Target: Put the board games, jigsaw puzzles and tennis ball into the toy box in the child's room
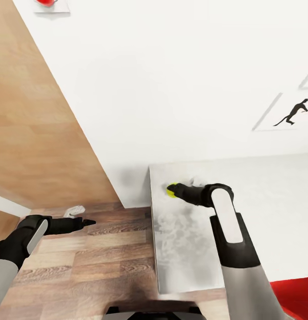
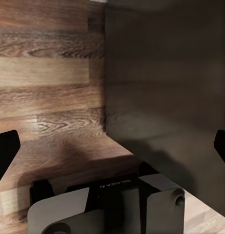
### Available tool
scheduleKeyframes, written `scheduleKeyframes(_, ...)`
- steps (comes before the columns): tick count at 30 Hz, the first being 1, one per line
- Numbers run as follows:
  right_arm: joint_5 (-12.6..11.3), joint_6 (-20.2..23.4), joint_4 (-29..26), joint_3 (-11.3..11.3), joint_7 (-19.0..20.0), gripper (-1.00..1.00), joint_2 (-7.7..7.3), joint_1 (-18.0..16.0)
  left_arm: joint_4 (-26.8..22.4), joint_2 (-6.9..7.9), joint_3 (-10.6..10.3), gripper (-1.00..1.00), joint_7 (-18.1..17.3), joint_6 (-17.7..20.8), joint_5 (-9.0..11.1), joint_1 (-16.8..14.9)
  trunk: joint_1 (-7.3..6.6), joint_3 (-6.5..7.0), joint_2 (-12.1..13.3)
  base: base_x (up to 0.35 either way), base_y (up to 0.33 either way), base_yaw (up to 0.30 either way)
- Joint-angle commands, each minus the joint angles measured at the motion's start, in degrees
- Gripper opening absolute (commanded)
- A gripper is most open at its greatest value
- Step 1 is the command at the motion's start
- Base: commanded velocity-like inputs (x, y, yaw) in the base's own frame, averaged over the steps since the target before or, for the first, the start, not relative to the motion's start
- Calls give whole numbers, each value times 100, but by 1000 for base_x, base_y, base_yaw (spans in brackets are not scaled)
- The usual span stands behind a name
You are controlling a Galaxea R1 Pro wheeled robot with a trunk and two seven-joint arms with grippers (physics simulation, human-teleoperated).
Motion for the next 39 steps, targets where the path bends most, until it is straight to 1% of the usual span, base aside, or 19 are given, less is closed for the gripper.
scheduleKeyframes(1, -177, 15, -42, -85, -38, -100, 4, 182, -3, 7, -15, 100, 1, 31, 25, -3, 3, 2, -10, -106, 0, -101)
scheduleKeyframes(2, -215, 19, -54, -115, 6, -100, 4, 256, -3, 7, -15, 100, 1, 30, 25, -3, 3, 11, -10, -130, 0, -102)
scheduleKeyframes(3, -274, 22, -73, -160, 153, -100, 5, 376, -3, 7, -15, 100, -2, 31, 24, -3, 3, 20, -10, -189, 0, -104)
scheduleKeyframes(4, -309, 17, -84, -187, 396, -100, 2, 479, -3, 7, -15, 100, -4, 33, 27, -3, 3, 29, -10, -239, 0, -105)
scheduleKeyframes(5, -321, 13, -88, -199, 550, -100, 3, 532, -3, 7, -15, 100, -5, 32, 28, -3, 3, 39, -10, -258, 0, -105)
scheduleKeyframes(8, -345, -11, -101, -280, 1798, -100, -22, 1001, -3, 7, -11, 100, -81, 30, 31, -3, 3, 67, -10, -276, 0, -88)
scheduleKeyframes(12, -350, -36, -104, -520, 3548, -100, -215, 1585, -3, 11, -12, 100, -366, 29, 26, -3, 3, 104, -10, -239, 0, -26)
scheduleKeyframes(15, -346, -57, -105, -650, 4573, -100, -333, 1888, -3, 15, -10, 100, -466, 29, 24, -3, 3, 132, -10, -292, 0, -5)
scheduleKeyframes(18, -344, -66, -105, -690, 5041, -100, -371, 2011, -5, 23, 8, 100, -496, 28, 23, -3, 3, 159, -10, -153, 0, -2)
scheduleKeyframes(23, -351, -62, -105, -675, 5381, -100, -389, 2204, -4, 40, 33, 100, -575, 28, 23, -3, 3, 206, -10, -29, 0, 0)
scheduleKeyframes(25, -352, -62, -105, -658, 5627, -100, -388, 2501, -6, 45, 24, 100, -711, 28, 23, -3, 3, 224, -10, -4, 0, 0)
scheduleKeyframes(27, -352, -69, -105, -654, 5786, -100, -385, 2591, -6, 54, 30, 100, -786, 28, 23, -3, 3, 243, -10, -2, 0, 0)
scheduleKeyframes(29, -353, -146, -105, -669, 5928, -100, -388, 2647, -7, 83, 42, 100, -970, 28, 26, -3, 3, 262, -10, 0, 0, 0)
scheduleKeyframes(32, -348, -242, -105, -741, 6183, -100, -406, 2674, -5, 220, 48, 100, -1563, 32, 54, -3, 3, 289, -10, 0, 0, 0)
scheduleKeyframes(33, -341, -266, -105, -823, 6406, -100, -461, 2678, -5, 301, 48, 100, -1995, 35, 58, -3, 3, 299, -10, 0, 0, 0)
scheduleKeyframes(34, -323, -294, -105, -928, 6711, -100, -562, 2682, -2, 408, 47, 100, -2645, 44, 50, -3, 3, 308, -10, 0, 0, 0)
scheduleKeyframes(36, -310, -333, -105, -1016, 6997, -100, -662, 2685, 6, 635, 39, 100, -3603, 50, 33, 2, 3, 327, -10, 0, 0, 0)
scheduleKeyframes(38, -304, -368, -105, -1059, 7128, -100, -709, 2686, 36, 913, 35, 100, -4393, 56, 26, 4, 3, 345, -10, 0, 0, 0)
scheduleKeyframes(39, -302, -378, -105, -1069, 7159, -100, -719, 2686, 46, 1048, 36, 100, -4675, 59, 28, 5, 3, 354, -10, 0, 0, 0)
